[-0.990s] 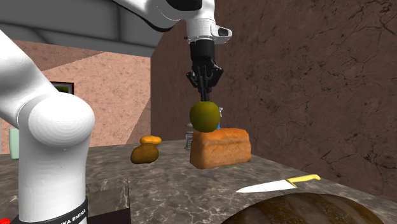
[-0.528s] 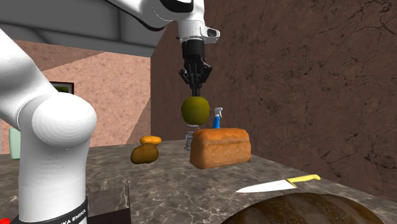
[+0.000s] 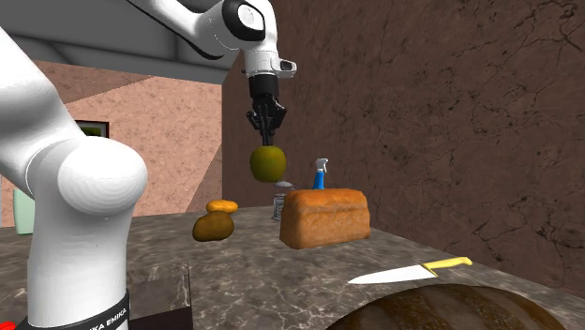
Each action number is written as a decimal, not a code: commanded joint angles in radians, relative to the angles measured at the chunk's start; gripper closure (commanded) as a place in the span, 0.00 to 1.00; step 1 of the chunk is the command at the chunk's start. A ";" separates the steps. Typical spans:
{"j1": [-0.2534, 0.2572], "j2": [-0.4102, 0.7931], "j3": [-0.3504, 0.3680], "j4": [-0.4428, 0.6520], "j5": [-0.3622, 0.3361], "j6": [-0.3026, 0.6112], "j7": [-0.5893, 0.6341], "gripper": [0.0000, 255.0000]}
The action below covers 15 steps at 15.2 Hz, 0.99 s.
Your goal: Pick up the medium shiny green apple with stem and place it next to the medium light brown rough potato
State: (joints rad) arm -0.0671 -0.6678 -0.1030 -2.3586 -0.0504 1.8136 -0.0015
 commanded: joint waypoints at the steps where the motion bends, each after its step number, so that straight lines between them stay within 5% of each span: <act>1: 0.019 0.034 0.040 0.022 0.021 0.012 0.048 1.00; 15: 0.114 0.321 0.286 0.261 0.084 0.060 0.359 1.00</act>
State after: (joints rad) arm 0.0412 -0.3749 0.1646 -2.1236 0.0343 1.8711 0.3310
